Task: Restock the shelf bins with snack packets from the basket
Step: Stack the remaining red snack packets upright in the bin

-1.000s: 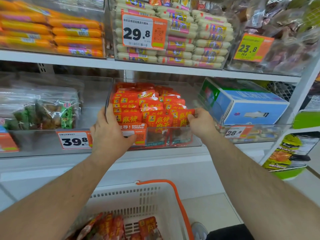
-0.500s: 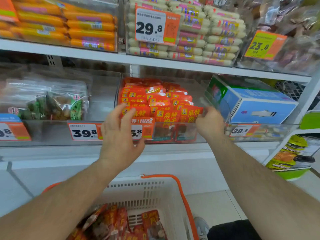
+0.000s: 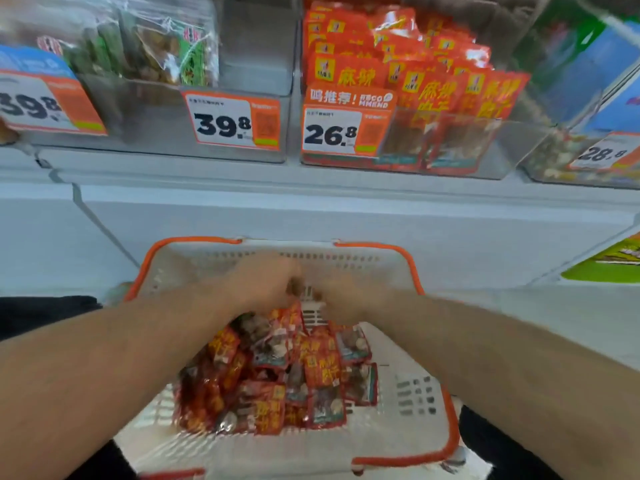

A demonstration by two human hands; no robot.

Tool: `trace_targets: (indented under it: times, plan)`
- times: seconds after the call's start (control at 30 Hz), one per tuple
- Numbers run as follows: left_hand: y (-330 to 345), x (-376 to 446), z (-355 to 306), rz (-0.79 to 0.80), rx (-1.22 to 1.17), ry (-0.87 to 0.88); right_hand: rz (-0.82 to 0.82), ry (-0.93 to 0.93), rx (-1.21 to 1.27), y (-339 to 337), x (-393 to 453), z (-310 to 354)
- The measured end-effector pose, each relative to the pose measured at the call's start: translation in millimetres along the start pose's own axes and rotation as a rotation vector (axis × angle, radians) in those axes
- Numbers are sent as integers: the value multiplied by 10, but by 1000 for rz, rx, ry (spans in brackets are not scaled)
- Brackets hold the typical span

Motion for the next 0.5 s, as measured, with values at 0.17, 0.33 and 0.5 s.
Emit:
trace_targets:
  times: [0.17,0.33,0.5]
  plan:
    - [353,55,31,140,-38,1,186,123,95,1011,376,-49]
    - [542,83,109,229,-87,-21,198,232,125,1687,364,-133]
    - [518,107,120,245,-113,-37,190,235,133,1779,363,-123]
Point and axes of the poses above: each hand's wrist, its own x-axis towards the middle knuckle, its own y-axis out of the palm, z = x × y, the point moved 5 cm from there along x, towards the middle knuckle
